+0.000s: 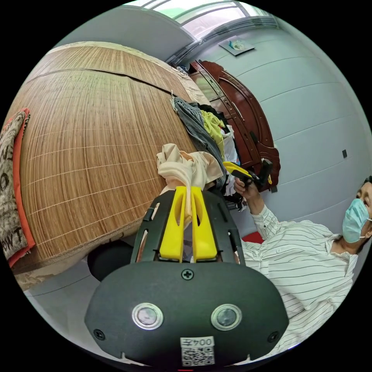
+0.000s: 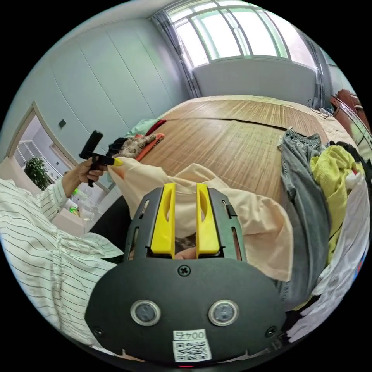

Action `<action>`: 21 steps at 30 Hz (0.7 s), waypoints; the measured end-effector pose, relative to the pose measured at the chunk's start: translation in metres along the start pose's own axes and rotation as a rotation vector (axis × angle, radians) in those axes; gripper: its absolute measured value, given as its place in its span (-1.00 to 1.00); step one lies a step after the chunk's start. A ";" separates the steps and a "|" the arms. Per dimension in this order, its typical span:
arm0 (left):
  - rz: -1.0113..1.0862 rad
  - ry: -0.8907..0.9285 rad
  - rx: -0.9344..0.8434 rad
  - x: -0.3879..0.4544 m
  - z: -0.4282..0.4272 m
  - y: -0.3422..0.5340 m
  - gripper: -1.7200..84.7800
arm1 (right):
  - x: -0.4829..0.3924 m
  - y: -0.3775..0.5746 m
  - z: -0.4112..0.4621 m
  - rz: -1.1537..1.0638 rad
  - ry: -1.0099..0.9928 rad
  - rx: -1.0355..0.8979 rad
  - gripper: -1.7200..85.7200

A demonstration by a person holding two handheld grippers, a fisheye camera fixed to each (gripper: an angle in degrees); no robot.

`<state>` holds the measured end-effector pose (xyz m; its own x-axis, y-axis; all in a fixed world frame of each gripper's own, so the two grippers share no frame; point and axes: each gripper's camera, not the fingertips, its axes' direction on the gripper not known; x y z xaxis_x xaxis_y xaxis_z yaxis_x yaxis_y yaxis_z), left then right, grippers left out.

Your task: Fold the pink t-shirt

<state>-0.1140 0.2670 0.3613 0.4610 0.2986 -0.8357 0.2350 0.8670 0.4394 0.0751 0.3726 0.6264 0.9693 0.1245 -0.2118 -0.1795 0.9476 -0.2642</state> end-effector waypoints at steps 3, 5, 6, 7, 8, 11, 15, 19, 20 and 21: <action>0.018 0.013 0.053 -0.002 -0.006 0.015 -0.92 | 0.046 -0.053 0.015 -0.095 -0.015 -0.216 -0.74; 0.042 0.020 0.084 0.000 -0.012 0.025 -0.93 | 0.072 -0.084 0.028 -0.150 -0.057 -0.349 -0.71; 0.048 0.024 0.094 0.000 -0.014 0.027 -0.93 | 0.088 -0.102 0.037 -0.186 -0.068 -0.433 -0.68; 0.064 0.037 0.112 0.003 -0.018 0.034 -0.93 | 0.095 -0.109 0.042 -0.204 -0.073 -0.479 -0.67; 0.084 0.048 0.131 0.005 -0.020 0.040 -0.93 | 0.109 -0.122 0.053 -0.233 -0.081 -0.571 -0.66; 0.122 0.056 0.161 0.011 -0.025 0.056 -0.92 | 0.138 -0.133 0.080 -0.280 -0.075 -0.791 -0.65; 0.128 0.059 0.190 0.012 -0.030 0.065 -0.92 | 0.177 -0.120 0.097 -0.269 -0.073 -0.998 -0.65; 0.102 -0.046 0.210 0.015 -0.037 0.064 -0.93 | 0.201 -0.099 0.069 -0.262 -0.110 -0.990 -0.84; 0.094 -0.076 0.213 0.016 -0.039 0.062 -0.93 | 0.206 -0.093 0.050 -0.268 -0.104 -0.940 -0.86; 0.093 -0.088 0.218 0.016 -0.041 0.062 -0.93 | 0.208 -0.086 0.026 -0.296 -0.063 -0.862 -0.87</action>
<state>-0.1268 0.3416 0.3614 0.5599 0.3291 -0.7604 0.3624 0.7281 0.5819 0.2964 0.3240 0.6293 0.9986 -0.0486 0.0220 0.0396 0.3986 -0.9163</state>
